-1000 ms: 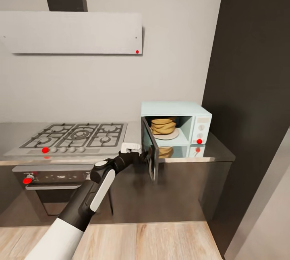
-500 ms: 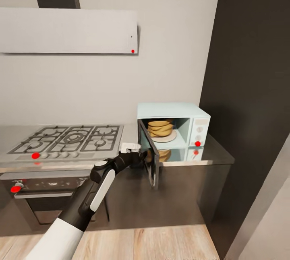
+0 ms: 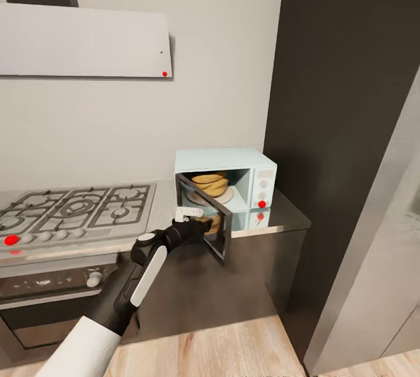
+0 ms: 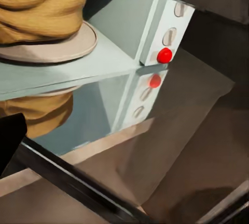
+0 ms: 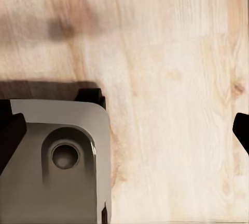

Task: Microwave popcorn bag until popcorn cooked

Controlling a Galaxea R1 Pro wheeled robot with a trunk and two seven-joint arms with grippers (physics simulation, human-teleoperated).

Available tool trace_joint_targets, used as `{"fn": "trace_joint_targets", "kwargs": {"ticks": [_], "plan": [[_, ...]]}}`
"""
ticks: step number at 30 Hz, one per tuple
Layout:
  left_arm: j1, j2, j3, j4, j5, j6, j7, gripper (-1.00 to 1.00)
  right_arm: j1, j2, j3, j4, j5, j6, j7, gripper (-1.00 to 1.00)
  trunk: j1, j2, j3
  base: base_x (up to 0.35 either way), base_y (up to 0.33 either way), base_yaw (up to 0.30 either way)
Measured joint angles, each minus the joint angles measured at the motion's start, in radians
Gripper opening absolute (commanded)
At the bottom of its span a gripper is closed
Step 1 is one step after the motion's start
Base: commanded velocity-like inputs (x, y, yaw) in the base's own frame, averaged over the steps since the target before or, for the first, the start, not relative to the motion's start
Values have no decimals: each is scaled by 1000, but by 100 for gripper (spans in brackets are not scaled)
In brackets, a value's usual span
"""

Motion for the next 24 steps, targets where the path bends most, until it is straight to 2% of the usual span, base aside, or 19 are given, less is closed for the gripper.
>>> {"fn": "trace_joint_targets", "kwargs": {"ticks": [6, 8, 10, 12, 15, 17, 18, 19, 24], "plan": [[0, 0, 1, -2, 1, 0, 0, 100, 5, -2, 0, 1, -6, 0, -4, 100, 0, 0, 0, 0, 0, -251], [0, -1, 1, -5, 1, 0, 3, 100, 13, -2, -1, 2, -36, 1, -6, 100, 0, 0, 0, 0, 0, -251], [0, -2, 1, -5, 2, 0, 24, 100, 17, -2, -2, 2, -74, 1, -6, 100, 0, 0, 0, 0, 0, -251], [0, -4, 2, -7, 3, 0, 71, 100, 18, -2, -2, 1, -107, 1, -6, 100, 0, 0, 0, 0, 0, -251], [0, -10, 3, -4, -5, 0, 141, 100, 19, -2, -2, 2, -120, 1, -7, 100, 0, 0, 0, 0, 0, -251], [0, -11, 4, -3, -5, -1, 154, 100, 19, -2, -2, 2, -121, 1, -7, 100, 0, 0, 0, 0, 0, -251], [0, -11, 5, -3, -16, 0, 158, 100, 19, -2, -2, 2, -121, 0, -7, 100, 0, 0, 0, 0, 0, -251], [0, -12, 11, -3, -30, 1, 161, 100, 19, -2, -2, 2, -121, 0, -7, 100, 0, 0, 0, 0, 0, -251], [0, -15, 63, 1, -31, 2, 165, 100, 19, -1, -1, 2, -121, 0, -7, 100, 0, 0, 0, 0, 0, -236]]}}
